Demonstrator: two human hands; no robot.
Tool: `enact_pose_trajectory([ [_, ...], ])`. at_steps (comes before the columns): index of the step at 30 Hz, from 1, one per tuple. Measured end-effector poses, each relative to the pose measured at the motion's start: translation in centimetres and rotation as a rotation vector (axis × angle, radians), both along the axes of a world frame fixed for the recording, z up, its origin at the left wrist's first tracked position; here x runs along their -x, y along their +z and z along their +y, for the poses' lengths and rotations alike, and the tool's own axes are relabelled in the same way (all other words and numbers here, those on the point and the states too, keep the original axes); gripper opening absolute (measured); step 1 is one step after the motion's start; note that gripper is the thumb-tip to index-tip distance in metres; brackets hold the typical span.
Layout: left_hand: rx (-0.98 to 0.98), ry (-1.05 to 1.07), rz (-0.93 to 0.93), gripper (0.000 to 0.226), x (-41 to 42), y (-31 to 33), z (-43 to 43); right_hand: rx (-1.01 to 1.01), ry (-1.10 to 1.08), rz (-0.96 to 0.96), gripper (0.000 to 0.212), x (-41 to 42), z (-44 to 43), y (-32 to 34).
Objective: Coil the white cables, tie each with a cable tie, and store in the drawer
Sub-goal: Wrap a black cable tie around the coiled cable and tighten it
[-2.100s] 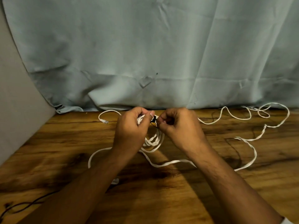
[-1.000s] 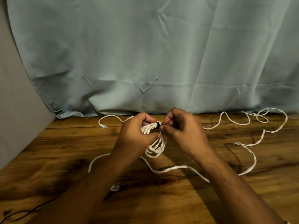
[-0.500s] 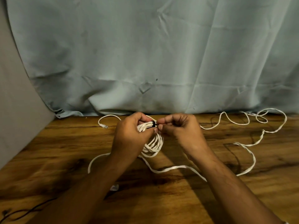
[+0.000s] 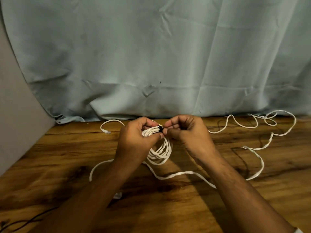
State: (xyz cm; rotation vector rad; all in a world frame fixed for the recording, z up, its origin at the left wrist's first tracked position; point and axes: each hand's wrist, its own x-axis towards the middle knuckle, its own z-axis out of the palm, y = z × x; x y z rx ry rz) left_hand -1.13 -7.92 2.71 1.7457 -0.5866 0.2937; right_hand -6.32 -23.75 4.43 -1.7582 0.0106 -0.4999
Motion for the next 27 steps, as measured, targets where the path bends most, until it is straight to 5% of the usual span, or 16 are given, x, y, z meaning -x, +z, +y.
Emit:
enact_pose_trajectory([
  [4,0.016,-0.016,0.018,0.025,-0.1,-0.2,0.0,0.099,-0.027,-0.033,0.018,-0.1,0.0,0.0],
  [10,0.014,-0.062,0.024,0.024,-0.2,-0.1,0.0,-0.134,0.083,0.049,0.013,0.5,-0.7,0.5],
  [16,0.063,-0.161,0.094,0.028,-0.5,0.0,0.1,-0.126,0.113,0.105,0.022,0.4,-1.9,0.2],
  [23,0.127,-0.264,0.080,0.028,-0.4,0.6,0.4,-0.478,0.468,0.375,0.042,0.7,-2.0,0.2],
  [27,0.185,-0.252,0.067,0.026,-0.3,1.0,0.4,-0.588,0.459,0.261,0.040,0.4,-0.9,0.0],
])
